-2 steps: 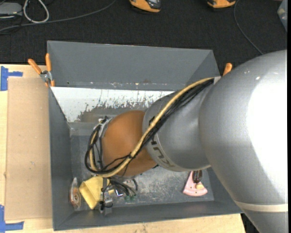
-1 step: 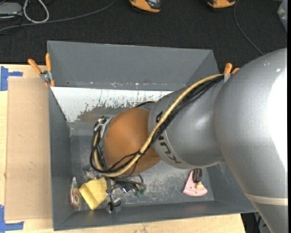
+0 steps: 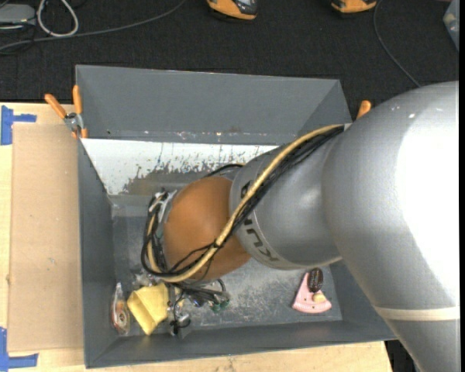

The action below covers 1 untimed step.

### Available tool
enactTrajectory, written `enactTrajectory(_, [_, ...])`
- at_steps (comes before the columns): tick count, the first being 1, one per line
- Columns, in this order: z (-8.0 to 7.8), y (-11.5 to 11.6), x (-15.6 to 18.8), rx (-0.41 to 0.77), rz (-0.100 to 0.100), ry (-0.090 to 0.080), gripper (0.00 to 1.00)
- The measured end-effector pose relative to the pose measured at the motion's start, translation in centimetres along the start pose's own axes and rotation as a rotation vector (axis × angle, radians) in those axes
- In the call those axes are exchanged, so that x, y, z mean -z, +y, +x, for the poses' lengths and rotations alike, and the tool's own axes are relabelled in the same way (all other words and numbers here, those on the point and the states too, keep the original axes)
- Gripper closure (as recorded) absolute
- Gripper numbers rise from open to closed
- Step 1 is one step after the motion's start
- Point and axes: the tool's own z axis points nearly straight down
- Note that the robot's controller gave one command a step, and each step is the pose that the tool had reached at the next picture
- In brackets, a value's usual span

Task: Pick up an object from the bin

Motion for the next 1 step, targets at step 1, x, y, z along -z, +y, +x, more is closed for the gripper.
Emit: enactTrajectory(1, [-0.76, 0.54, -0.11, 0.387, -0.005, 0.006, 1.0])
